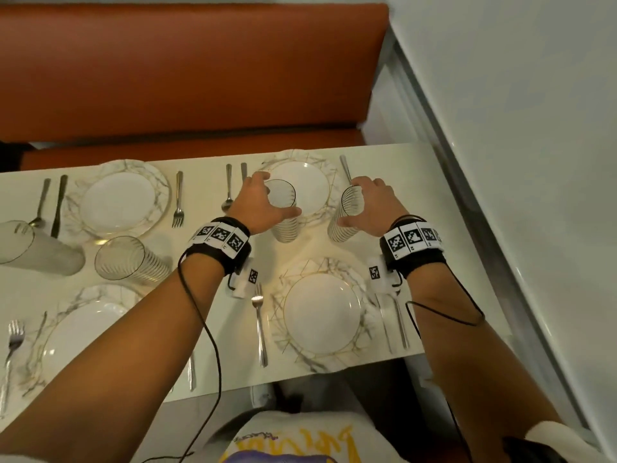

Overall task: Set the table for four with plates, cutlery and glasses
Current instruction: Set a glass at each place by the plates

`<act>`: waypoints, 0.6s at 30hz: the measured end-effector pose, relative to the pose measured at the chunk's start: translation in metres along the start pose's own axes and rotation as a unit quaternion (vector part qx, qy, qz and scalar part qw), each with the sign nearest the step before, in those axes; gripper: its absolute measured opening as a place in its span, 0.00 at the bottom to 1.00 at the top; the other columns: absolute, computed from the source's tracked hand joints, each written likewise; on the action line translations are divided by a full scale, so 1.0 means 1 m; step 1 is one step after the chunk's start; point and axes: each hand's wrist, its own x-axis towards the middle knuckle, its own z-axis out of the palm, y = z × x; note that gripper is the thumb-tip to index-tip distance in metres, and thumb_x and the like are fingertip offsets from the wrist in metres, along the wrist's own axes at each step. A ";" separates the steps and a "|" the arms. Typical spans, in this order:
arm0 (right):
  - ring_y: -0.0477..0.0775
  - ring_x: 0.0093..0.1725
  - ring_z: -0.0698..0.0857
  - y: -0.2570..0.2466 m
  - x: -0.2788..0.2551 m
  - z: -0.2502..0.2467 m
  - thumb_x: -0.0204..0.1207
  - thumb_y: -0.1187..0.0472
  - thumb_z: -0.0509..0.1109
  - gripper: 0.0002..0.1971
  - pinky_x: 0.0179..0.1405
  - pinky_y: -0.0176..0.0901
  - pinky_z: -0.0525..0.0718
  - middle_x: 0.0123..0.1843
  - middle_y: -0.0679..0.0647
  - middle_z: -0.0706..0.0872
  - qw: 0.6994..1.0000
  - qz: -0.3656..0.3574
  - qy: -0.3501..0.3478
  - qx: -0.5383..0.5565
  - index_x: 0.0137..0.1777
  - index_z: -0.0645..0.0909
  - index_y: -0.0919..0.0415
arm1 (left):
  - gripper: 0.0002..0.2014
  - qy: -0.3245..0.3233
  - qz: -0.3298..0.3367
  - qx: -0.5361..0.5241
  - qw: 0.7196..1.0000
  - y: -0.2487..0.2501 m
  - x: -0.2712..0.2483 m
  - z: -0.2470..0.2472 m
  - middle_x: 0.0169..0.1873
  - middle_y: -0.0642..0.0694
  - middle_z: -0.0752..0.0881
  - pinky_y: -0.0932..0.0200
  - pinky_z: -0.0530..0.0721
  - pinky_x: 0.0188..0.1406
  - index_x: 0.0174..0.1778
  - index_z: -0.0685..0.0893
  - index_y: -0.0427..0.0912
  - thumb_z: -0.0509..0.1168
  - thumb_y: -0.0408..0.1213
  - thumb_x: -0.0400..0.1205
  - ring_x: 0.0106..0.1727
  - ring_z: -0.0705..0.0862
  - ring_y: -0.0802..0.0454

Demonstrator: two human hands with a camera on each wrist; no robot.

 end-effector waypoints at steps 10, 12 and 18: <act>0.65 0.73 0.73 0.011 -0.023 0.025 0.62 0.46 0.87 0.48 0.69 0.61 0.78 0.73 0.60 0.74 0.997 0.022 -0.045 -0.065 0.80 0.67 0.52 | 0.54 0.009 -0.032 0.018 0.999 -0.030 -0.025 0.016 0.78 0.39 0.71 0.42 0.77 0.76 0.83 0.66 0.41 0.86 0.56 0.66 0.79 0.72 0.40; 0.64 0.73 0.73 0.020 -0.025 0.022 0.61 0.47 0.88 0.49 0.68 0.61 0.79 0.73 0.59 0.73 0.996 0.023 -0.053 -0.070 0.79 0.67 0.52 | 0.54 0.010 -0.037 0.017 0.999 -0.031 -0.026 0.020 0.78 0.39 0.71 0.41 0.79 0.76 0.82 0.66 0.42 0.86 0.55 0.65 0.78 0.73 0.40; 0.67 0.79 0.70 0.034 -0.018 0.014 0.67 0.32 0.79 0.50 0.76 0.63 0.74 0.78 0.62 0.71 0.998 0.038 -0.053 -0.024 0.85 0.63 0.50 | 0.56 0.029 -0.042 0.005 0.999 -0.029 -0.029 0.026 0.79 0.38 0.68 0.40 0.76 0.79 0.84 0.64 0.43 0.87 0.55 0.65 0.80 0.71 0.38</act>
